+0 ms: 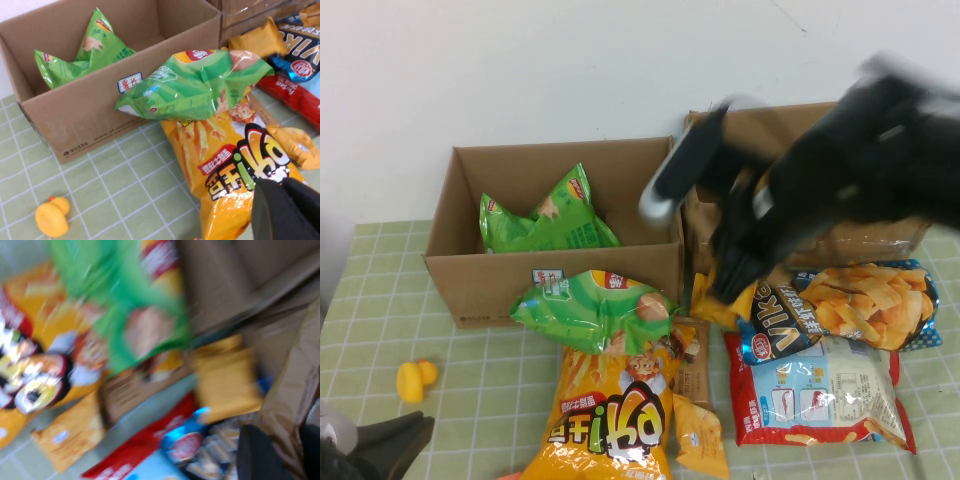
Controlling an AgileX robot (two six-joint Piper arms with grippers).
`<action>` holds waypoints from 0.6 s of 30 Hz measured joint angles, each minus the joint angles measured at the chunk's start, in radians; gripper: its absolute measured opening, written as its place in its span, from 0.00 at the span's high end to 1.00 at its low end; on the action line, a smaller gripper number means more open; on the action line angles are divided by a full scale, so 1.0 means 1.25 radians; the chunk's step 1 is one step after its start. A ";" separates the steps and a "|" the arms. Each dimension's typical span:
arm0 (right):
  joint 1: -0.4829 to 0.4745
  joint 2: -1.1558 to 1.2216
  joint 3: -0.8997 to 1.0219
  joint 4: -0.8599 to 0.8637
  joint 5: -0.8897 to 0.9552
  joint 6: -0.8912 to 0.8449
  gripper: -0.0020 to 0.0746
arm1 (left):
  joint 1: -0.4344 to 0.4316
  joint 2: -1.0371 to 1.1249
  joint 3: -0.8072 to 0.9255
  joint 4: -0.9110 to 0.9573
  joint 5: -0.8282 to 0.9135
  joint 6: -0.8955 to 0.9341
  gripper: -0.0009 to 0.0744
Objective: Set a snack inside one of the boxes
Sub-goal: Place the biscuit in the biscuit box
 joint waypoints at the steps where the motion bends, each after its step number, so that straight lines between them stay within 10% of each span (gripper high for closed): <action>1: -0.002 -0.026 0.000 -0.006 0.001 0.000 0.77 | 0.000 0.000 0.000 -0.001 -0.002 -0.003 0.99; 18: -0.282 0.034 -0.063 -0.060 -0.324 0.274 0.77 | 0.000 0.000 0.000 0.100 -0.138 -0.010 0.99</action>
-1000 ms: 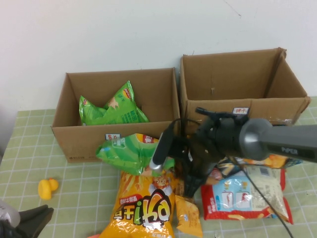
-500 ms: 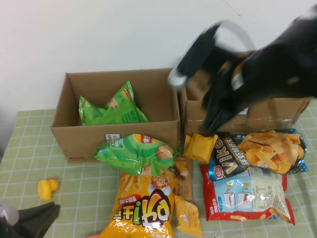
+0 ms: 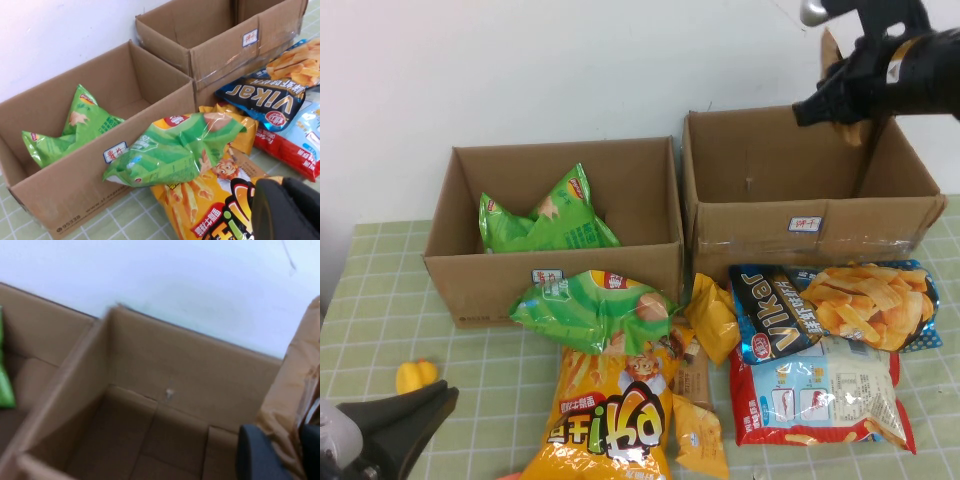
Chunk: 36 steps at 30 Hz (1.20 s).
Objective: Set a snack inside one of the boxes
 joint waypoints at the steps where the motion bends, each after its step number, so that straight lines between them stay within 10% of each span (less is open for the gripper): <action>1: -0.008 0.024 -0.010 0.000 -0.006 0.004 0.77 | 0.000 0.000 0.000 0.000 0.003 0.000 0.99; 7: -0.023 0.137 -0.071 0.000 -0.010 0.012 0.76 | 0.000 0.000 0.000 0.001 0.010 0.000 0.99; 12: -0.023 0.164 -0.103 0.000 0.009 0.015 0.37 | 0.000 0.000 0.000 0.001 0.027 0.000 0.99; 16: -0.023 0.153 -0.144 0.000 0.134 0.015 0.30 | 0.000 0.000 0.000 0.001 0.071 0.000 0.99; 26: -0.024 -0.067 -0.171 0.034 0.370 -0.017 0.91 | 0.000 -0.023 0.000 -0.038 0.185 0.000 0.99; 36: 0.000 -0.477 0.157 0.155 0.221 -0.083 0.97 | 0.000 -0.263 0.006 -0.074 0.282 0.044 0.99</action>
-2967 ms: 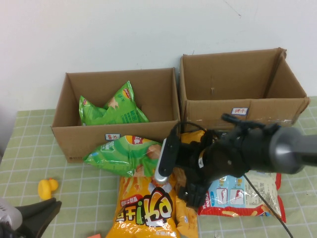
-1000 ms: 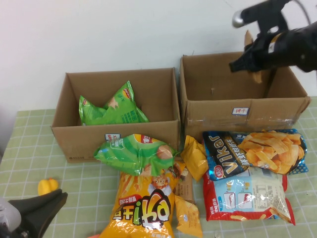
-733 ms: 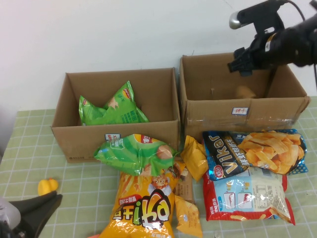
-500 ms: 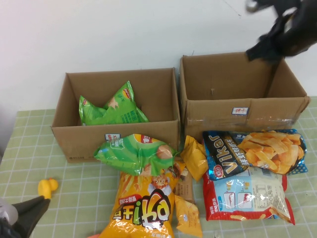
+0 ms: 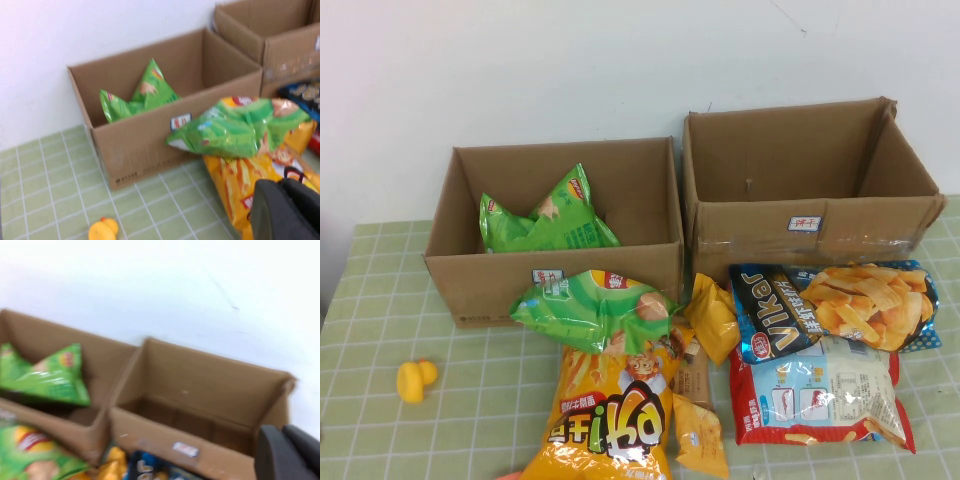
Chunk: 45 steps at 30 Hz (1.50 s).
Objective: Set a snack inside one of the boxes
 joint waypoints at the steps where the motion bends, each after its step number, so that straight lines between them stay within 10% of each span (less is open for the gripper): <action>1: 0.007 -0.033 0.046 0.011 -0.017 -0.013 0.97 | 0.000 -0.031 0.005 0.000 0.004 0.000 0.99; 21: 0.077 -0.686 0.581 0.244 -0.080 -0.200 0.98 | 0.000 -0.159 0.065 -0.002 0.011 0.003 0.99; 45: 0.077 -0.724 0.686 0.185 0.218 -0.172 0.98 | 0.000 -0.159 0.065 -0.002 0.011 0.003 0.99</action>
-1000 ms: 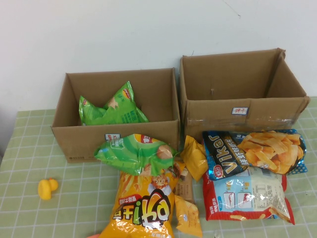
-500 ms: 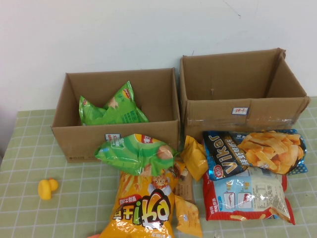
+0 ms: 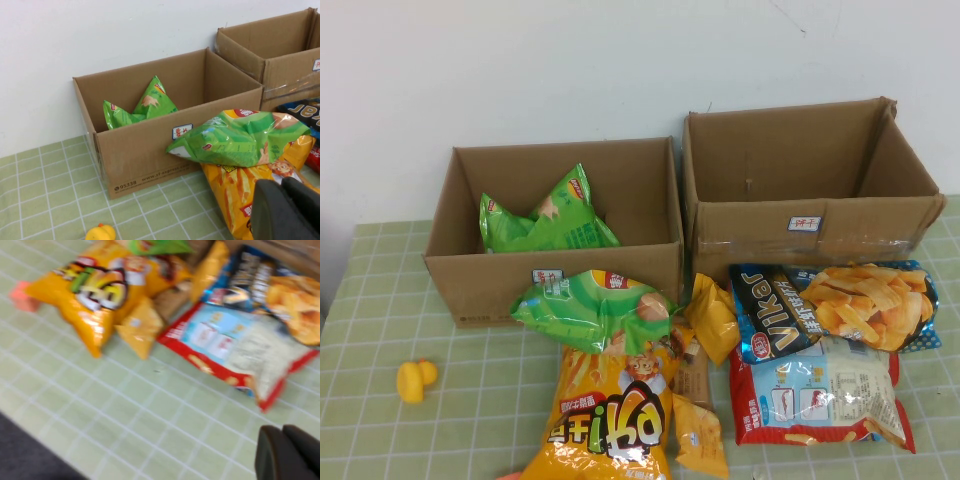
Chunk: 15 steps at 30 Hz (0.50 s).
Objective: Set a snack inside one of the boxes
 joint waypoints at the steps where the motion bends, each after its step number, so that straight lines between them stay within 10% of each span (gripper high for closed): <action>1: 0.000 -0.008 0.002 -0.023 0.001 0.014 0.98 | 0.000 0.000 0.000 0.000 0.000 0.000 0.99; 9: -0.012 -0.122 0.007 -0.090 -0.014 0.049 0.98 | 0.000 0.000 0.000 0.000 0.000 0.000 0.99; 15: -0.160 -0.187 0.007 -0.113 -0.062 0.047 0.98 | 0.000 0.000 0.000 0.000 0.000 0.000 0.99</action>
